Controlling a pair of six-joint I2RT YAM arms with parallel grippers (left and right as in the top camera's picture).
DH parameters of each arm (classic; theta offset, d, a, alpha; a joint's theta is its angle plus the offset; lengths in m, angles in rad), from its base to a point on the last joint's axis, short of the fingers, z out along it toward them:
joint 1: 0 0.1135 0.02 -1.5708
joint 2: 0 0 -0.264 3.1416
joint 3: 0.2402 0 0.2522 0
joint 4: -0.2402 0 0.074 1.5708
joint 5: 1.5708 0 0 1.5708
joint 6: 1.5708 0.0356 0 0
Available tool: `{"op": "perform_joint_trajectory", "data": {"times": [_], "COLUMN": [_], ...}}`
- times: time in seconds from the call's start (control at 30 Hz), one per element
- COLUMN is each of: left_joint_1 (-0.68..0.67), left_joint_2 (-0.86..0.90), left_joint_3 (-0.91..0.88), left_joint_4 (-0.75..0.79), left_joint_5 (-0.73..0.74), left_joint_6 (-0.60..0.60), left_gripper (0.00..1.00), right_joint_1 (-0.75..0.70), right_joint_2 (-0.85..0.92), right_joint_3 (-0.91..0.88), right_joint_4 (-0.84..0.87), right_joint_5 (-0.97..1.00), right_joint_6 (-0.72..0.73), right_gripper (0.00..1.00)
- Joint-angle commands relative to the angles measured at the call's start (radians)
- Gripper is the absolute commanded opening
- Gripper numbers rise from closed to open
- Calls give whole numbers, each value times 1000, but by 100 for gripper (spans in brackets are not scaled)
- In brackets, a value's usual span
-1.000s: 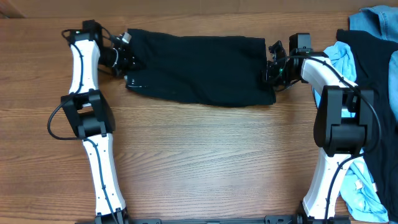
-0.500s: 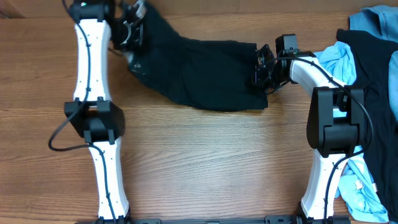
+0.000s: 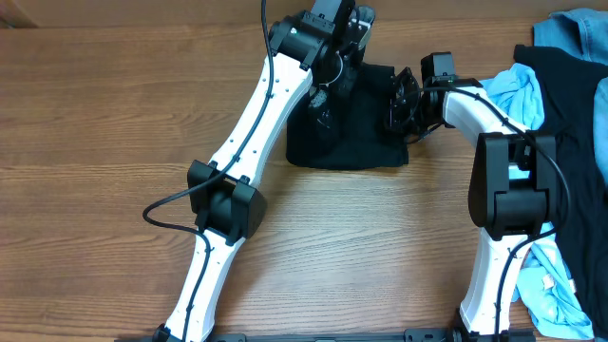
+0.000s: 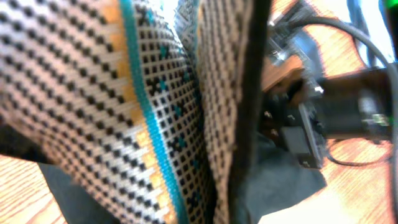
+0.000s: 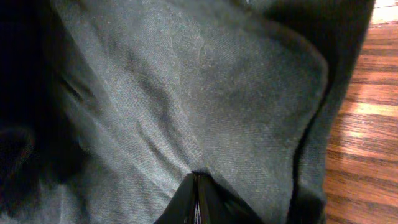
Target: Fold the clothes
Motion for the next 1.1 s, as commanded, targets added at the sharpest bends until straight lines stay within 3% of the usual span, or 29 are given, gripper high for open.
{"op": "perform_joint_trajectory", "data": {"times": [0.0, 0.17, 0.27, 0.4, 0.43, 0.47, 0.53, 0.8, 0.87, 1.0, 1.07], "left_joint_1": [4, 2, 3, 2, 1, -2, -4, 8, 9, -21, -22], "left_joint_2": [-6, -6, -6, -6, -6, -6, -6, -12, -12, -12, -12], "left_joint_3": [-91, -204, -214, -214, -214, -214, -214, -193, -153, -143, -138], "left_joint_4": [78, 174, 181, 184, 185, 185, 187, 194, 201, 294, 336], "left_joint_5": [-13, 38, 37, 38, 38, 38, 42, 124, 211, 533, 584], "left_joint_6": [-82, -126, -125, -129, -129, -133, -140, -135, -136, -136, -148], "left_gripper": [7, 11, 11, 12, 24, 100, 100, 100, 100, 100, 100], "right_joint_1": [6, -20, -68, -146, -175, -204, -260, -303, -304, -313, -326], "right_joint_2": [41, 20, -84, -279, -328, -362, -401, -402, -402, -402, -402], "right_joint_3": [-29, -5, 42, 87, 89, 89, 89, 89, 89, 89, 89], "right_joint_4": [-3, 8, 7, 2, 13, 20, 14, -49, -57, -52, -58], "right_joint_5": [80, -84, -212, -219, -214, -216, -239, -267, -263, -263, -264], "right_joint_6": [0, 0, 0, 65, 111, 136, 140, 100, 96, 96, 97], "right_gripper": [4, 4, 4, 17, 39, 53, 63, 65, 66, 66, 66]}}
